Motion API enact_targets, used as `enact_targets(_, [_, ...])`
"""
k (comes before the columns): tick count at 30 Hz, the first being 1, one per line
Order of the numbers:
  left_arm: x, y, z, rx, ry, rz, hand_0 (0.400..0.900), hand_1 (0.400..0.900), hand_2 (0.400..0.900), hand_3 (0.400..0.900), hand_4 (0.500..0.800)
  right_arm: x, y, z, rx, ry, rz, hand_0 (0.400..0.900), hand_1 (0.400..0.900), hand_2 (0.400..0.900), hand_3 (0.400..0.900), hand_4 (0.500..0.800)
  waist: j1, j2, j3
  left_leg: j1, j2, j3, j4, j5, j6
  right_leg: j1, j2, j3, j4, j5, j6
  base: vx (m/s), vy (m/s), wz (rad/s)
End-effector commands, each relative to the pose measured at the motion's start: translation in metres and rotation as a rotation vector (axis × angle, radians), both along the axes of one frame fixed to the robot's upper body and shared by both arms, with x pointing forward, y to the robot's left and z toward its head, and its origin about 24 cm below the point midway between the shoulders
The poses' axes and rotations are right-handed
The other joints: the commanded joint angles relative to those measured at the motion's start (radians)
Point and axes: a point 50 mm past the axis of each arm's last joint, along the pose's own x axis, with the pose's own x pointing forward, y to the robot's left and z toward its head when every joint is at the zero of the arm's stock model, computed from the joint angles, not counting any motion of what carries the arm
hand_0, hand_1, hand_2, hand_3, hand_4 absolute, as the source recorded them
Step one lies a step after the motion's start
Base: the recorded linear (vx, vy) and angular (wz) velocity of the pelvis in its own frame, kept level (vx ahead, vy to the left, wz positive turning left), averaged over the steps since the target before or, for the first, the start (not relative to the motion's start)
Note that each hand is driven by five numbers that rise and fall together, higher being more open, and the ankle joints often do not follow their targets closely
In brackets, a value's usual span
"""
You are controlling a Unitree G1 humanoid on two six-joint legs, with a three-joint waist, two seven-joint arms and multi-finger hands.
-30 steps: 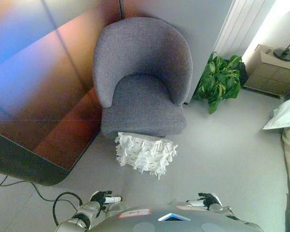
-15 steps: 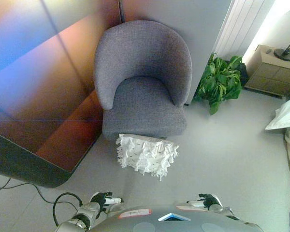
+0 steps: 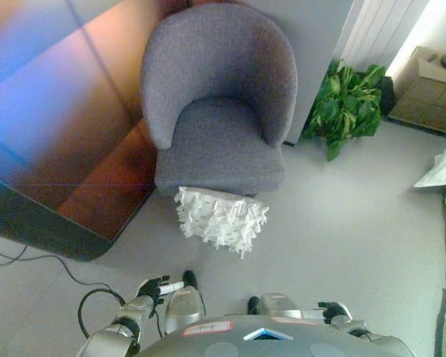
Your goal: Pick up the pillow and put it on the sofa.
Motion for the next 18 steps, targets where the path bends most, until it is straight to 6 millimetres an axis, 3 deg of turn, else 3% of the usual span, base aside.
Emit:
enact_targets(1, [-0.028, 0.014, -0.003, 0.061, 0.063, 0.059, 0.900, 0.900, 0.900, 0.900, 0.800, 0.019, -0.010, 0.006, -0.027, -0.077, 0.061, 0.900, 0.900, 0.900, 0.900, 0.800, 0.044, 0.018, 0.003, -0.099, -0.004, -0.005, -0.020, 0.126, 0.014, 0.186, 0.041, -0.005, -0.083, -0.043, 0.093, 0.37, 0.135, -0.27])
enact_targets(2, [-0.029, 0.013, -0.003, 0.059, 0.063, 0.069, 0.900, 0.900, 0.900, 0.900, 0.800, 0.019, -0.010, 0.006, -0.030, -0.081, 0.060, 0.900, 0.900, 0.900, 0.900, 0.800, 0.047, 0.022, 0.001, -0.107, -0.006, 0.010, -0.008, 0.124, 0.018, 0.194, 0.035, -0.007, -0.075, -0.058, 0.094, 0.37, 0.173, -0.26])
enact_targets(3, [-0.028, 0.014, -0.003, 0.059, 0.062, 0.079, 0.900, 0.900, 0.900, 0.900, 0.800, 0.021, -0.010, 0.006, -0.033, -0.088, 0.064, 0.900, 0.900, 0.900, 0.900, 0.800, 0.049, 0.019, -0.003, -0.104, -0.012, 0.035, -0.008, 0.071, 0.038, 0.190, 0.021, -0.010, -0.059, -0.057, 0.101, 0.37, 0.198, -0.35])
enact_targets(7, [-0.021, 0.025, 0.001, 0.092, 0.038, 0.082, 0.900, 0.900, 0.900, 0.900, 0.800, 0.036, -0.008, 0.008, -0.017, -0.144, 0.056, 0.900, 0.900, 0.900, 0.900, 0.800, 0.075, -0.001, -0.006, -0.175, -0.027, -0.030, 0.179, 0.010, 0.068, 0.191, -0.014, 0.010, 0.005, -0.100, 0.111, 0.37, 0.165, -0.20])
enact_targets(9, [-0.014, 0.029, 0.004, 0.107, 0.018, 0.057, 0.900, 0.900, 0.900, 0.900, 0.800, 0.044, -0.005, 0.009, -0.002, -0.182, 0.077, 0.900, 0.900, 0.900, 0.900, 0.800, 0.083, -0.020, -0.014, -0.201, -0.017, -0.015, 0.252, -0.021, 0.079, 0.207, -0.042, -0.003, 0.007, -0.093, 0.129, 0.37, 0.144, 0.03])
enact_targets(13, [-0.003, 0.034, 0.008, 0.119, -0.012, 0.026, 0.900, 0.900, 0.900, 0.900, 0.800, 0.061, -0.003, 0.014, 0.002, -0.258, 0.098, 0.900, 0.900, 0.900, 0.900, 0.800, 0.099, -0.040, -0.032, -0.225, -0.033, -0.024, 0.336, -0.086, 0.103, 0.224, -0.098, -0.011, 0.004, -0.072, 0.168, 0.37, 0.208, -0.07])
enact_targets(16, [-0.003, 0.034, 0.008, 0.110, -0.010, 0.031, 0.900, 0.900, 0.900, 0.900, 0.800, 0.066, -0.002, 0.015, -0.012, -0.282, 0.123, 0.900, 0.900, 0.900, 0.900, 0.800, 0.106, -0.049, -0.049, -0.234, -0.051, -0.027, 0.369, -0.129, 0.125, 0.230, -0.142, -0.014, 0.020, -0.022, 0.196, 0.35, 0.243, -0.13])
enact_targets(18, [-0.004, 0.035, 0.008, 0.107, -0.001, 0.024, 0.900, 0.900, 0.900, 0.900, 0.800, 0.067, -0.002, 0.016, -0.024, -0.288, 0.133, 0.900, 0.900, 0.900, 0.900, 0.800, 0.115, -0.058, -0.063, -0.225, -0.080, -0.024, 0.359, -0.153, 0.151, 0.222, -0.176, -0.012, 0.071, 0.074, 0.215, 0.31, 0.205, -0.18])
